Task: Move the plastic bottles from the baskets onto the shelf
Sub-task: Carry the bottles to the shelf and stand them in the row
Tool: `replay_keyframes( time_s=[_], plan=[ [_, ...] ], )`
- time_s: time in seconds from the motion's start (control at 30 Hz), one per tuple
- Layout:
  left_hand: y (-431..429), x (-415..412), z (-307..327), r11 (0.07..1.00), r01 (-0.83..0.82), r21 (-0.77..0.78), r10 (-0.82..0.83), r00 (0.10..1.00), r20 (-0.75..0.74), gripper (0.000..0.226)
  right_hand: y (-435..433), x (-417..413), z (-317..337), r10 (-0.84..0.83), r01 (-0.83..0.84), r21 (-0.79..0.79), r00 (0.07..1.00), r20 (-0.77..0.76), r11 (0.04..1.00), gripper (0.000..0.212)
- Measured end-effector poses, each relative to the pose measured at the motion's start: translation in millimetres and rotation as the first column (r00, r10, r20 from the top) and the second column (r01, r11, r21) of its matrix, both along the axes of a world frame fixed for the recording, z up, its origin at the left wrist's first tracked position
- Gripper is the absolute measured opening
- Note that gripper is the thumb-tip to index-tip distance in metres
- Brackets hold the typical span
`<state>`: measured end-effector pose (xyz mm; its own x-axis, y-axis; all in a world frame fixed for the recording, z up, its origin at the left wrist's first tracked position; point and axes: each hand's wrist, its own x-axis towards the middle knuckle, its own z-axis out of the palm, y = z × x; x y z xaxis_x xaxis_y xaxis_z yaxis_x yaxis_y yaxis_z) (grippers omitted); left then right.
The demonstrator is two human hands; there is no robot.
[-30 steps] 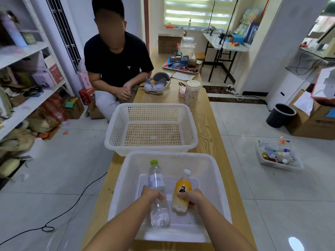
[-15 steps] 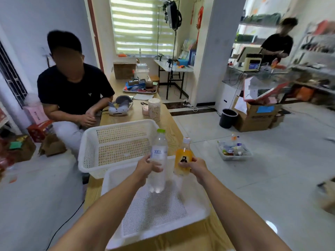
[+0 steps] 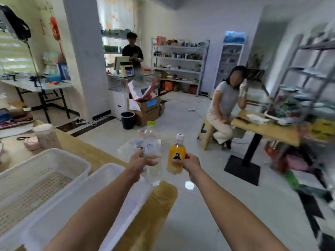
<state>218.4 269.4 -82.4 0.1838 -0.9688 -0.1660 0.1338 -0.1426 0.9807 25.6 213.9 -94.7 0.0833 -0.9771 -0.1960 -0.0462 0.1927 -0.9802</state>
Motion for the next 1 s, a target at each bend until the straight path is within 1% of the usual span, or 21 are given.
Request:
replay_keyframes(
  time_s=[0.1, 0.2, 0.3, 0.37, 0.4, 0.47, 0.57, 0.67, 0.77, 0.9, 1.0],
  plan=[
    [6, -63, -1, 0.985, 0.173, 0.003, -0.173, 0.984, -0.036, 0.048, 38, -64, 3, -0.185, 0.185, 0.027, 0.983, 0.012, 0.982, 0.037],
    [16, -124, -1, 0.942, 0.334, 0.028, -0.332, 0.942, -0.042, 0.052, 81, -126, 11, -0.328, 0.327, 0.047, 0.945, 0.003, 0.944, 0.036],
    [29, -188, 2, 0.877, 0.481, 0.024, -0.48, 0.877, -0.029, 0.053, 130, -188, 21, -0.498, 0.497, 0.009, 0.867, 0.004, 0.867, 0.035],
    [44, -233, 7, 0.815, 0.579, 0.008, -0.579, 0.815, -0.018, 0.052, 169, -227, 27, -0.593, 0.594, -0.007, 0.805, 0.008, 0.805, 0.041],
    [54, -256, 9, 0.776, 0.631, 0.0, -0.631, 0.776, -0.017, 0.053, 191, -245, 30, -0.639, 0.639, -0.011, 0.769, 0.01, 0.769, 0.044],
    [76, -301, 14, 0.691, 0.723, -0.018, -0.723, 0.691, -0.017, 0.056, 234, -279, 35, -0.72, 0.721, -0.021, 0.693, 0.018, 0.693, 0.043],
    [117, -367, 20, 0.585, 0.809, -0.051, -0.811, 0.584, -0.028, 0.054, 304, -324, 44, -0.818, 0.818, -0.047, 0.575, 0.021, 0.573, 0.037],
    [171, -430, 29, 0.445, 0.892, -0.083, -0.896, 0.444, -0.03, 0.052, 382, -363, 52, -0.898, 0.896, -0.064, 0.44, -0.008, 0.44, 0.04],
    [235, -489, 37, 0.328, 0.94, -0.098, -0.944, 0.324, -0.056, 0.053, 467, -395, 59, -0.954, 0.953, -0.045, 0.298, -0.003, 0.298, 0.046],
    [340, -555, 48, 0.16, 0.979, -0.123, -0.987, 0.157, -0.034, 0.057, 589, -425, 65, -0.996, 0.994, -0.065, 0.09, 0.015, 0.089, 0.035],
    [422, -593, 51, 0.053, 0.992, -0.118, -0.998, 0.05, -0.031, 0.058, 677, -437, 66, -0.999, 0.997, -0.062, -0.046, 0.011, -0.046, 0.035]
  ],
)
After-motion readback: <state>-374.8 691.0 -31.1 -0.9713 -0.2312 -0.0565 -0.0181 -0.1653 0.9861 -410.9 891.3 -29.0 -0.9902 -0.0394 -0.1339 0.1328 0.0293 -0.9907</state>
